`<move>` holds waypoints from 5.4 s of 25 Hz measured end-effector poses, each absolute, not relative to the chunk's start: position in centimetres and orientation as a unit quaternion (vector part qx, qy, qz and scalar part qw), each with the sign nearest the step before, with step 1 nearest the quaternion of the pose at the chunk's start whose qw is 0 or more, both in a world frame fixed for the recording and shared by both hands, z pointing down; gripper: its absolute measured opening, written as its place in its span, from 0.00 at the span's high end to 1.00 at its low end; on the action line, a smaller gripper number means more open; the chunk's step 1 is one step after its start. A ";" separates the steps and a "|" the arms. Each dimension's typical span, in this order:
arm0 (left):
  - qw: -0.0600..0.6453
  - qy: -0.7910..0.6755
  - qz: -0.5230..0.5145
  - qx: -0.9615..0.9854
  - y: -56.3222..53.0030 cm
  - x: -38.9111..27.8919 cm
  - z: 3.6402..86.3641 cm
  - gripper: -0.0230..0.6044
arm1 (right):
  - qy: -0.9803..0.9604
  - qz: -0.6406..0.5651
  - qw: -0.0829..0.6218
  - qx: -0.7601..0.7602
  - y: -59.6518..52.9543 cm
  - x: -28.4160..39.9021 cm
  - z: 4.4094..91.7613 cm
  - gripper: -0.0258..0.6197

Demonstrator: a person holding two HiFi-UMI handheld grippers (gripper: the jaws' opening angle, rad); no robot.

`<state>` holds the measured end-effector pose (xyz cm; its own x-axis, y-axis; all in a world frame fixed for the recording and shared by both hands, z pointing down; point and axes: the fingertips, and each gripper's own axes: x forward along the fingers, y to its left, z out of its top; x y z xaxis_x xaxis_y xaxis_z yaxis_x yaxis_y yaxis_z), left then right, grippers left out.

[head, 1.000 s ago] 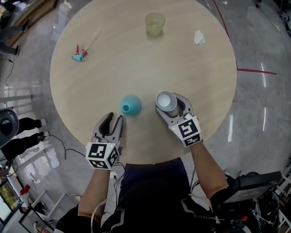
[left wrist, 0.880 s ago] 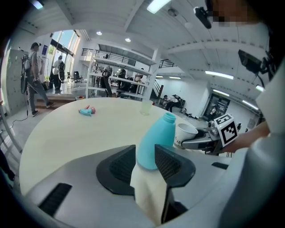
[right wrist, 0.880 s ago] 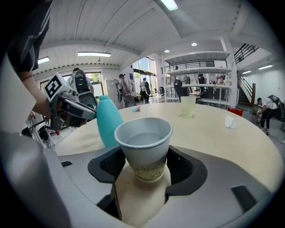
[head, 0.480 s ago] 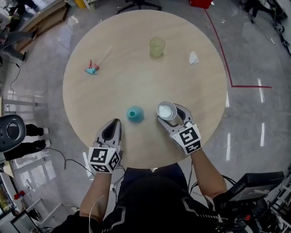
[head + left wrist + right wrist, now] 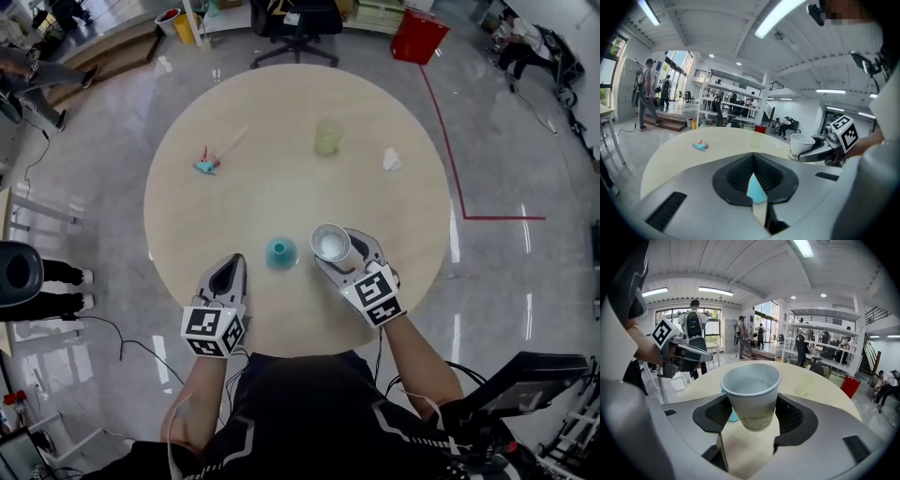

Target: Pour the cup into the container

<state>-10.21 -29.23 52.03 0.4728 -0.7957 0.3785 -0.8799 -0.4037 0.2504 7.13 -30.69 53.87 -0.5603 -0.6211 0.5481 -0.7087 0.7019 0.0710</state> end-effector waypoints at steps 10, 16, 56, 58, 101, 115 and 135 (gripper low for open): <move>0.222 -0.511 0.093 0.825 -28.7 -11.6 52.2 0.96 | -0.859 0.047 0.369 0.351 -31.1 4.7 55.6 0.51; 0.232 -0.491 0.102 0.833 -27.7 -10.7 52.9 0.96 | -0.847 0.023 0.410 0.338 -31.3 4.1 56.2 0.51; 0.261 -0.467 0.115 0.837 -26.5 -9.3 54.7 0.96 | -0.774 -0.096 0.553 0.292 -32.2 2.9 57.9 0.51; 0.261 -0.467 0.115 0.837 -26.5 -9.3 54.8 0.96 | -0.772 -0.103 0.557 0.290 -32.3 2.9 57.8 0.51; 0.270 -0.477 0.121 0.828 -26.3 -10.2 55.0 0.96 | -0.761 -0.131 0.570 0.282 -32.3 2.3 57.2 0.51; 0.266 -0.469 0.132 0.832 -26.8 -9.6 54.5 0.96 | -0.840 0.030 0.427 0.334 -32.0 2.8 57.1 0.51; 0.282 -0.487 0.124 0.817 -29.2 -8.3 56.5 0.96 | -0.837 0.159 0.317 0.416 -32.3 9.2 60.8 0.51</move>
<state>-8.28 -29.15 56.53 0.4948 -0.7257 0.4780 -0.8660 -0.3666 0.3400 9.17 -32.33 60.84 -0.4527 -0.5959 0.6633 -0.7978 0.6029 -0.0029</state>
